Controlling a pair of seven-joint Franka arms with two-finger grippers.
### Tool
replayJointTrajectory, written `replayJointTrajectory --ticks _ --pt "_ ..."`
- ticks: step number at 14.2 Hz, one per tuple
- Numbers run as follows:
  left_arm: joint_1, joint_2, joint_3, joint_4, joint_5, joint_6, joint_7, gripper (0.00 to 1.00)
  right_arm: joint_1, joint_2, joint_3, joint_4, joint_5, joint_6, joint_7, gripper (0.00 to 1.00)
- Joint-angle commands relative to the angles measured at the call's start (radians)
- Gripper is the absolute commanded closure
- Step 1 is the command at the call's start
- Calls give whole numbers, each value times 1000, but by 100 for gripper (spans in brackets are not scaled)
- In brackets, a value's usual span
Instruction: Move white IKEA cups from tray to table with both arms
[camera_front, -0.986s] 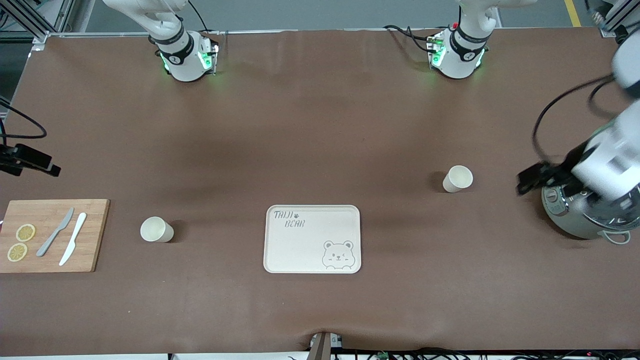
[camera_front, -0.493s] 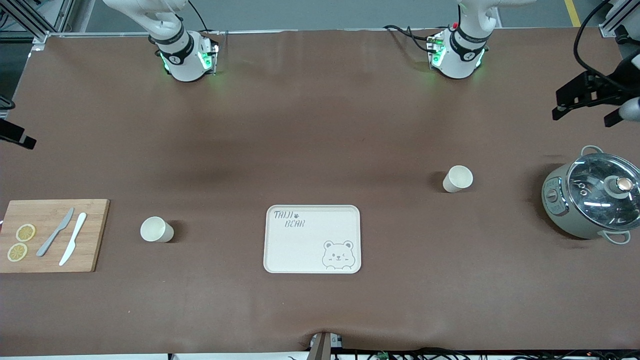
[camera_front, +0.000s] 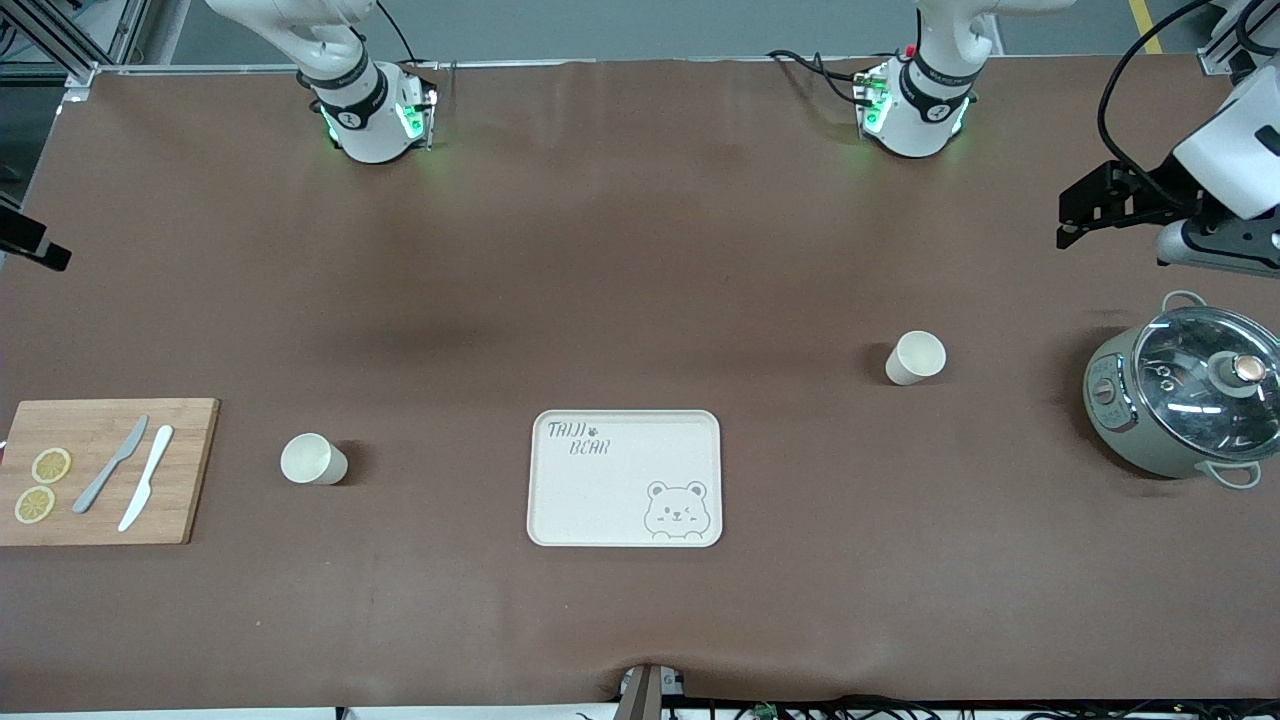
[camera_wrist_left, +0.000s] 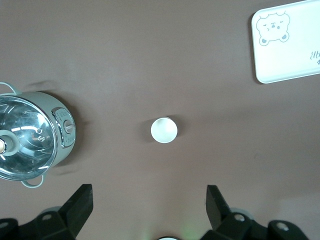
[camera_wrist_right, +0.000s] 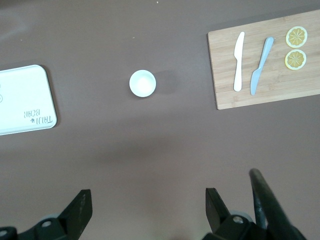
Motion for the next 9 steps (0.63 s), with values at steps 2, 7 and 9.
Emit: replayJointTrajectory --ticks 2,7,9 --pt "6 2 -4 -10 21 10 4 0 -62 -22 81 -58 -4 34 13 0" --pt "-1 23 -3 -11 23 59 2 0 -40 -79 78 -157 -14 106 11 0" --pt "-6 34 -4 -11 27 74 2 0 -34 -92 80 -185 -56 120 10 0"
